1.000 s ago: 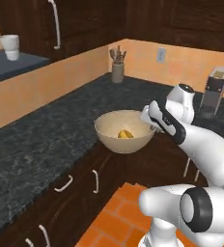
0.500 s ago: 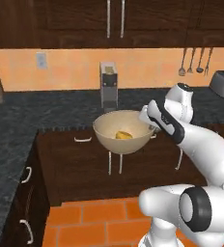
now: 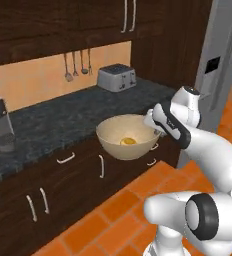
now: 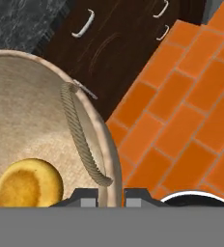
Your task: Open the cabinet, pick up the bread from the cabinet and place it in the basket. Then move the basket to the dining counter.
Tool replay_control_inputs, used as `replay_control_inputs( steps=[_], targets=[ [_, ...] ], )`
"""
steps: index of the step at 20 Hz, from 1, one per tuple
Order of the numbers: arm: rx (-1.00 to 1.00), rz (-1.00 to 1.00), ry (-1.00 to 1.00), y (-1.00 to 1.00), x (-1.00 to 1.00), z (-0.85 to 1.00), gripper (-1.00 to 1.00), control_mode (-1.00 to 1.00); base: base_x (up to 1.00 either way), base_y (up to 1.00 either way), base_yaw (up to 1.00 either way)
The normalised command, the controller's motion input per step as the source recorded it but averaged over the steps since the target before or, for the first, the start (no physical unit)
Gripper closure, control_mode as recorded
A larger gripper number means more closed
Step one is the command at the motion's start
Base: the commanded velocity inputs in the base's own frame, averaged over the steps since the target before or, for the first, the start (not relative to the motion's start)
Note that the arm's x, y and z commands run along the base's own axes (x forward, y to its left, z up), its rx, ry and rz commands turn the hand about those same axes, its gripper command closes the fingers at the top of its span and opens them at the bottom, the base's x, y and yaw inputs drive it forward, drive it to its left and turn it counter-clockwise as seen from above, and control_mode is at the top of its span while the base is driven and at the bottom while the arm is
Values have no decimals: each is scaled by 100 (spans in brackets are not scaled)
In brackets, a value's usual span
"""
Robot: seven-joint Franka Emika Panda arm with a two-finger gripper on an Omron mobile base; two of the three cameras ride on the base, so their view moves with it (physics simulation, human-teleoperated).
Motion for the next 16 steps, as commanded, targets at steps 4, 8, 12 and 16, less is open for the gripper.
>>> replay_control_inputs(
  steps=[4,8,12,16],
  targets=[
    [0,0,0,0,0,0,100,100,-1,0,-100],
    [0,0,0,0,0,0,100,100,-1,0,-100],
    [0,0,0,0,0,0,100,100,-1,0,-100],
    [0,0,0,0,0,0,100,100,0,0,-100]
  ],
)
